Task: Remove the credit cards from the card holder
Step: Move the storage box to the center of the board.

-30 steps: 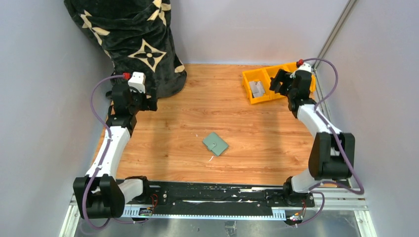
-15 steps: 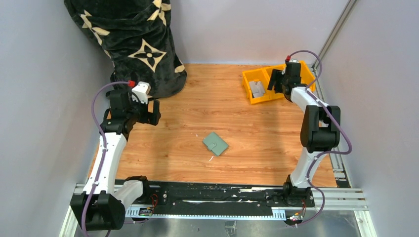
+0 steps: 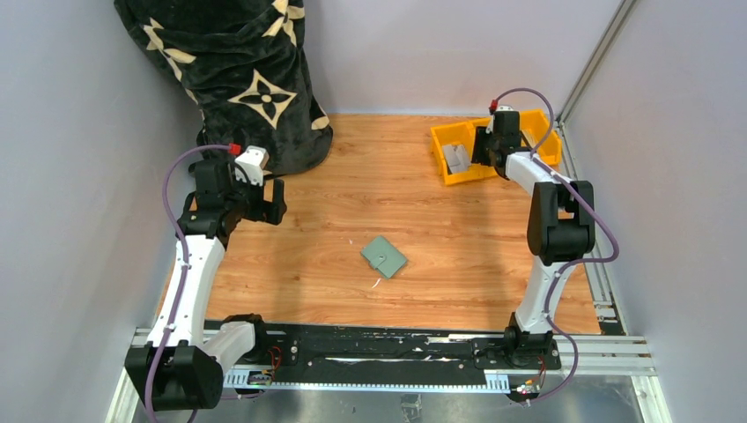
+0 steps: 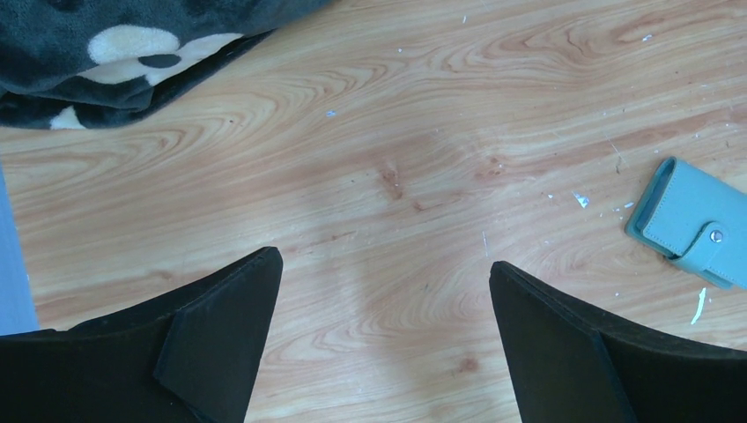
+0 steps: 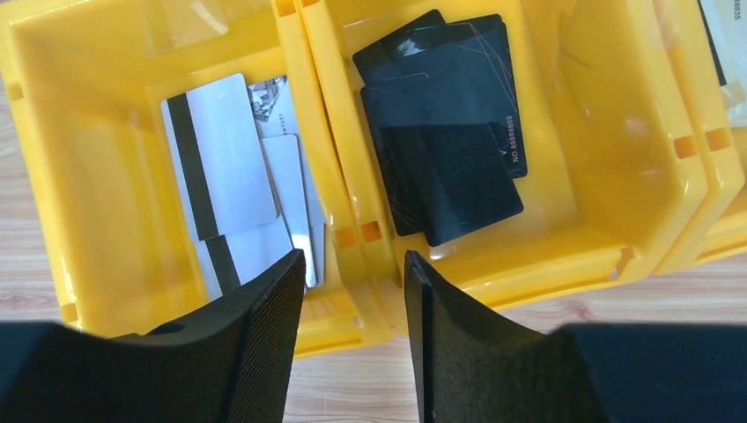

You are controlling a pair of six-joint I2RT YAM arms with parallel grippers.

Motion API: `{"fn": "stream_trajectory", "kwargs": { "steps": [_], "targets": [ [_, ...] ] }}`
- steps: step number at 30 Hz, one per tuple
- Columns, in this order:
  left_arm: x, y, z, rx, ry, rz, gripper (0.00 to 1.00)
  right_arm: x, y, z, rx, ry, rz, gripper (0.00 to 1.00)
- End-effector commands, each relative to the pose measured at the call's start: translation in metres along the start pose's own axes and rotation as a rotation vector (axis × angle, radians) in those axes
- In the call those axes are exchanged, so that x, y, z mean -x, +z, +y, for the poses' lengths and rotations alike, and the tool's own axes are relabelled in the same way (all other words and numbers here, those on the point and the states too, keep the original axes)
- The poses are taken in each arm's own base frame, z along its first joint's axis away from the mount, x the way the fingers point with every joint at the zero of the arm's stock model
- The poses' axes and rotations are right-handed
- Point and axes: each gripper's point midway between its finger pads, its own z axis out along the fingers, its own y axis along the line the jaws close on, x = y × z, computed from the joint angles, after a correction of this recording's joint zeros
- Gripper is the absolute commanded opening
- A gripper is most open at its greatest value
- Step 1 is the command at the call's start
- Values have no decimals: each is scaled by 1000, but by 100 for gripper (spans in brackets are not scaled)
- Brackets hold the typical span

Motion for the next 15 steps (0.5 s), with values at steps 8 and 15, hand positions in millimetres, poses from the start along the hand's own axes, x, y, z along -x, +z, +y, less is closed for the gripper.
{"fn": "stream_trajectory", "kwargs": {
  "steps": [8, 15],
  "targets": [
    [15, -13, -5, -16, 9, -48, 100, -2, -5, 35, 37, -65, -1, 15],
    [17, -20, -9, -18, 5, -74, 100, -14, -31, 91, 94, -79, -13, 0]
  ]
}}
